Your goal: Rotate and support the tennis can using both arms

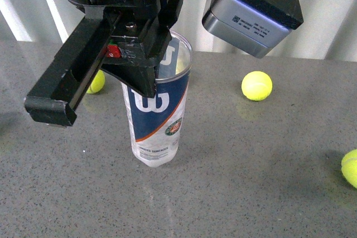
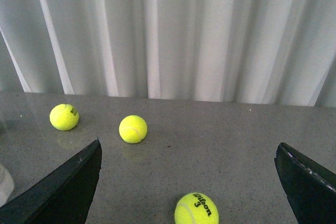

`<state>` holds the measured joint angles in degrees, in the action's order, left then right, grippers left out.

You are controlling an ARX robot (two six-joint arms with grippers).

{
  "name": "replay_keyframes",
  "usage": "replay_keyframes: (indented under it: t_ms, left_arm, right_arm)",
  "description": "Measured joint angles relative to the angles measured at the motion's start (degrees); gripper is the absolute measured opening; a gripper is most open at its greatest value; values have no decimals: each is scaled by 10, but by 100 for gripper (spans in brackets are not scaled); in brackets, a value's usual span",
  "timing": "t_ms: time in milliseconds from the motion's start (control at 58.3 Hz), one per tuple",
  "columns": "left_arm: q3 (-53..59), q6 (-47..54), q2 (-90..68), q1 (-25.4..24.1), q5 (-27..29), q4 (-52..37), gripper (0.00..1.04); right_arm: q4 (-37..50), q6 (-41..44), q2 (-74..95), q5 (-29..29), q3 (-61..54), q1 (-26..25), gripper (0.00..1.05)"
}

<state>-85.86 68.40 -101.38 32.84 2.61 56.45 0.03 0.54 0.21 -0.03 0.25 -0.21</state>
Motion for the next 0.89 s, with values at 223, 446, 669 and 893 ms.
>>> replay_keyframes:
  t_ms: [223, 446, 669, 893]
  left_arm:
    - [-7, -1, -26, -1, -7, 2, 4]
    - [-31, -3, -44, -2, -13, 10, 4]
    - [-45, -17, -60, -6, -26, 23, 4]
    - [-54, -33, -67, -14, -38, 28, 4]
  right_arm:
    - [0, 0, 0, 0, 0, 0, 97]
    - [0, 0, 0, 0, 0, 0, 97]
    - [0, 0, 0, 0, 0, 0, 97]
    - [0, 0, 0, 0, 0, 0, 97]
